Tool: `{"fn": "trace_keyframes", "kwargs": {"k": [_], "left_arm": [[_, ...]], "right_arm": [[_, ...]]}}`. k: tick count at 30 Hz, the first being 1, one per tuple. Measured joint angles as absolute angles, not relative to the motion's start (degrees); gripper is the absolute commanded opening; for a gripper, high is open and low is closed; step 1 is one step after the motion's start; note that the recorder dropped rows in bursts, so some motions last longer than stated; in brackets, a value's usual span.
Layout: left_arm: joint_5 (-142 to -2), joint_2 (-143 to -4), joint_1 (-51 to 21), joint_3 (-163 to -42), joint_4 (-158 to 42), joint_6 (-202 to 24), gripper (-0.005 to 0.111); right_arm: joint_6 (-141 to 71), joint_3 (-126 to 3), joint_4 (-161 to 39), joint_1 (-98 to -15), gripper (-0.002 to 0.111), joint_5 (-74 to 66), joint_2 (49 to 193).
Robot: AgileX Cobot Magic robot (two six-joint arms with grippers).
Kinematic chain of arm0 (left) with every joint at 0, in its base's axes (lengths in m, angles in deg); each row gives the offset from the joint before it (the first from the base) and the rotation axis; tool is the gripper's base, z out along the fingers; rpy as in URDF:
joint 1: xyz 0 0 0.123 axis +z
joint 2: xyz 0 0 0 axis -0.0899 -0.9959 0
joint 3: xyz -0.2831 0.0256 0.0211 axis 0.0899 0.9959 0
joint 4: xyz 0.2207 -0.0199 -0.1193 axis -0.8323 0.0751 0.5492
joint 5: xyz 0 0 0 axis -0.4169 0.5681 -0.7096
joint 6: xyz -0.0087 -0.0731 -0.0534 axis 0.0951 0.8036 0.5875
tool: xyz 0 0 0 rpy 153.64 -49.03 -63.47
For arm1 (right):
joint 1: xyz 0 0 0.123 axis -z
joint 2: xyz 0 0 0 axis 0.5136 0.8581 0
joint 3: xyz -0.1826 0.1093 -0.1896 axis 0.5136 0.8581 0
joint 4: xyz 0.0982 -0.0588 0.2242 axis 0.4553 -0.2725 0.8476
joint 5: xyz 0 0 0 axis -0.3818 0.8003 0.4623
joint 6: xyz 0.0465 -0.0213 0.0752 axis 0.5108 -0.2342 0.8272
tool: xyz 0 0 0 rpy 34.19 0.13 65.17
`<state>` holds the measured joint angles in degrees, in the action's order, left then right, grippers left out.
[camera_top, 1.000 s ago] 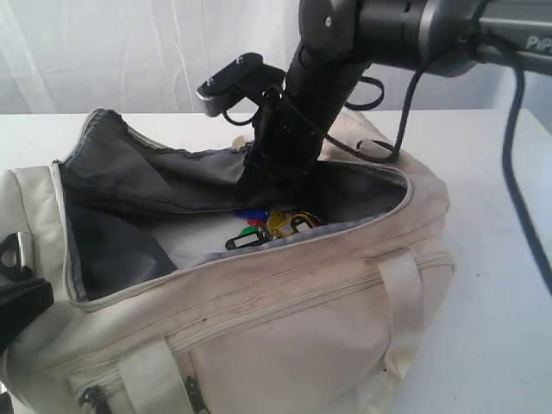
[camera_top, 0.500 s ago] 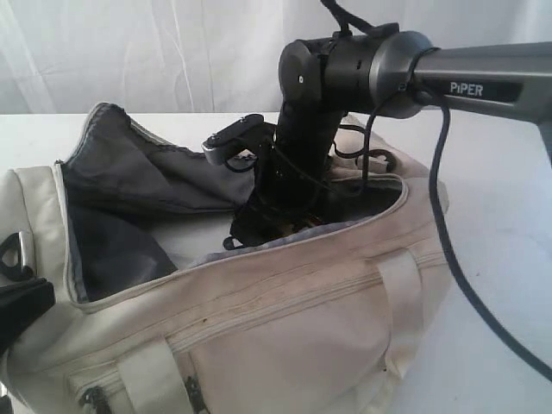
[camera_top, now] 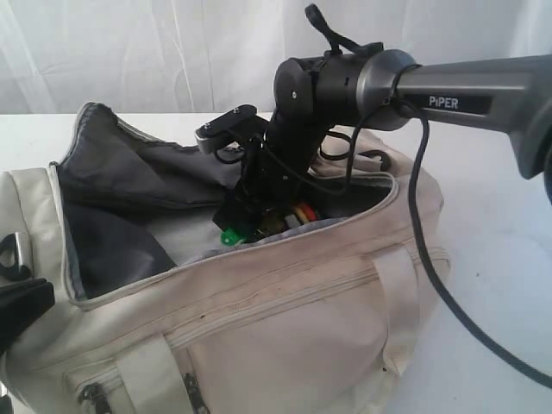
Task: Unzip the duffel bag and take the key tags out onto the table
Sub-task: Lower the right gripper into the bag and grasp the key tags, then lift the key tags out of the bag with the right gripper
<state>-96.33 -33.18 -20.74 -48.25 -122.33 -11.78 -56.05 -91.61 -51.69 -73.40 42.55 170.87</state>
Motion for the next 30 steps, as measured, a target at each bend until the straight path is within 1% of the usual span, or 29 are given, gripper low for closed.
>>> {"fn": "trace_keyframes", "kwargs": {"k": [1, 3, 4, 13, 30], "left_arm": [[-96.3, -33.2, -20.7, -48.2, -122.3, -11.8, 0.0], [-96.3, -33.2, -20.7, -48.2, -122.3, -11.8, 0.0], [-96.3, -33.2, -20.7, -48.2, -122.3, -11.8, 0.0], [-95.4, -33.2, -20.7, -48.2, -122.4, -11.8, 0.0], [-94.6, -33.2, -20.7, -48.2, -122.4, -11.8, 0.0]], "right_arm": [[-56.0, -91.7, -51.7, -73.4, 0.018, 42.3, 170.9], [-56.0, -91.8, -51.7, -73.4, 0.003, 41.9, 171.0], [-56.0, -91.8, -51.7, -73.4, 0.0, 41.9, 171.0], [-56.2, -91.5, -52.5, -73.4, 0.0, 44.4, 167.7], [-56.6, -91.2, -53.6, -73.4, 0.0, 45.6, 145.4]]}}
